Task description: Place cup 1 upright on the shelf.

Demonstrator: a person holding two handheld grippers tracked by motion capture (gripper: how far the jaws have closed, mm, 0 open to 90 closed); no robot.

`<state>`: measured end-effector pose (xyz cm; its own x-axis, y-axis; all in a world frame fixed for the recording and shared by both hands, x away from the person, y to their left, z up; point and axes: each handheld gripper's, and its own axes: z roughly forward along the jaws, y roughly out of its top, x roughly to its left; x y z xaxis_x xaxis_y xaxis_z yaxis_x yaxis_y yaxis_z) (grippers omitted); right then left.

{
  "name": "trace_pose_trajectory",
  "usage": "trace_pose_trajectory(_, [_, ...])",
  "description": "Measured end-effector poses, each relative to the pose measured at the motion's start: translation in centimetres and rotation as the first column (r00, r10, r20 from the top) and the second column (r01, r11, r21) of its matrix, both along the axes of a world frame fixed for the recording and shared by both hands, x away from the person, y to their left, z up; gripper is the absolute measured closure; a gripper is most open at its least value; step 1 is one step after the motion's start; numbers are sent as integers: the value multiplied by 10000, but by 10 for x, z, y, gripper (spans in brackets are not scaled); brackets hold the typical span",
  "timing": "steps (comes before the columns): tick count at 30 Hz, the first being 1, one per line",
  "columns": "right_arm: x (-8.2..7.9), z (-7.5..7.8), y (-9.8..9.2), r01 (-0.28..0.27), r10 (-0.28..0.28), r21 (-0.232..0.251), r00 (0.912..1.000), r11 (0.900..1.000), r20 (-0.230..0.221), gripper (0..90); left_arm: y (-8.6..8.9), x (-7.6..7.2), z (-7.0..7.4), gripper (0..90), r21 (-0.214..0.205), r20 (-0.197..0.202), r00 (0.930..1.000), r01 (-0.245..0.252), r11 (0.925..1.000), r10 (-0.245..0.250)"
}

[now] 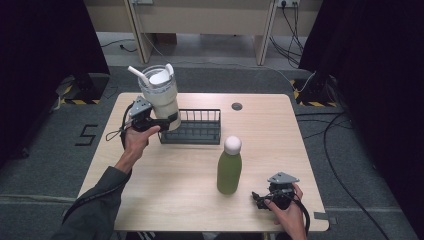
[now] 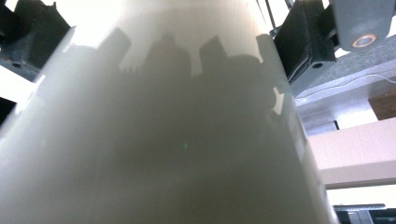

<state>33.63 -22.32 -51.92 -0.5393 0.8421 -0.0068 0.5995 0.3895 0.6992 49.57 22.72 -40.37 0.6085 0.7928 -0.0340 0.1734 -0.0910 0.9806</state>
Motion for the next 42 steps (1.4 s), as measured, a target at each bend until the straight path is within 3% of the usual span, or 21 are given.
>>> trace_pose_trajectory(12, [0,0,0,-27,27,-16,10000,10000,13,3,-8,20,-1,113,14,-51,9996,-281,9996,281])
trace_pose_trajectory(28, [1,0,0,-40,40,-21,10000,10000,11,3,-13,32,-14,112,315,-54,9990,-447,9985,449])
trace_pose_trajectory(35, [1,0,0,-41,41,-21,10000,10000,12,3,-12,36,-22,112,208,-260,9985,-478,9986,484])
trace_pose_trajectory(42, [1,0,0,-43,43,-20,10000,10000,3,3,-14,38,-29,112,428,-405,9979,-491,9979,508])
